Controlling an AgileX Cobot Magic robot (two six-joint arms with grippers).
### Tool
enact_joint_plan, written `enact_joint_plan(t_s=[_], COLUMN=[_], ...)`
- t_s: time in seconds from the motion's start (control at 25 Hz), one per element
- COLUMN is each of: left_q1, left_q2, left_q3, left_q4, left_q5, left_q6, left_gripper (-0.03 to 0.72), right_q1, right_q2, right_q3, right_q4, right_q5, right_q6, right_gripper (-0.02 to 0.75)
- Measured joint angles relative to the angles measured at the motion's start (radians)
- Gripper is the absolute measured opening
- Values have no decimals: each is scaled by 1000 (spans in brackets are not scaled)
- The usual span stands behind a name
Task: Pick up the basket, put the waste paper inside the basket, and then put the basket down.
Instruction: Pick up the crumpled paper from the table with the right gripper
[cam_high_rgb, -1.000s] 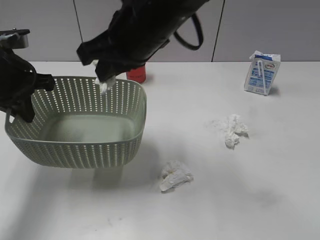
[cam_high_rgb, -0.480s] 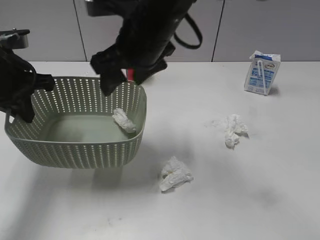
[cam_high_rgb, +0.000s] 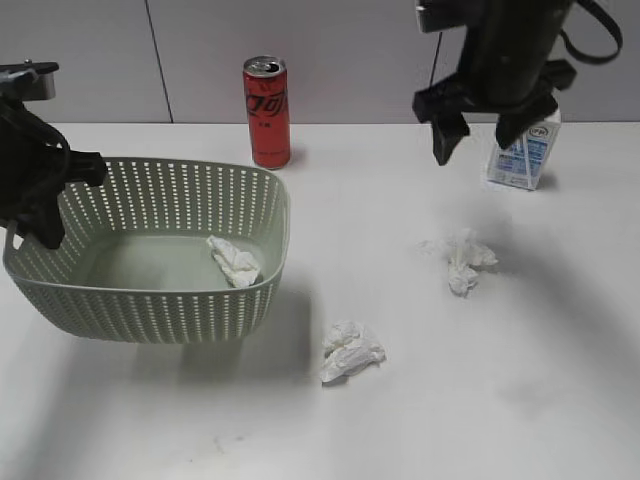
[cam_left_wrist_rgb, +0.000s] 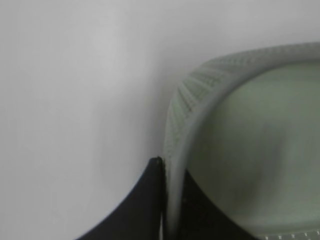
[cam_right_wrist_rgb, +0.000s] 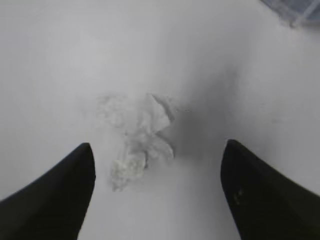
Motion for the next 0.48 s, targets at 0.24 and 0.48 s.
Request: enact_joint_plan(t_s=[0.24,0.48], left_q1=[0,0], left_q2=[0,0], left_q3=[0,0], left_q4=[0,1], left_q5=[-1,-5], left_q6=[0,0], left_gripper=[6,6], right_q1=[-19,-19], right_q2=[111,227], right_q3=[84,85], right_q4=[10,61], right_q5=[-84,-80], right_q6=[43,49], right_gripper=[587,580])
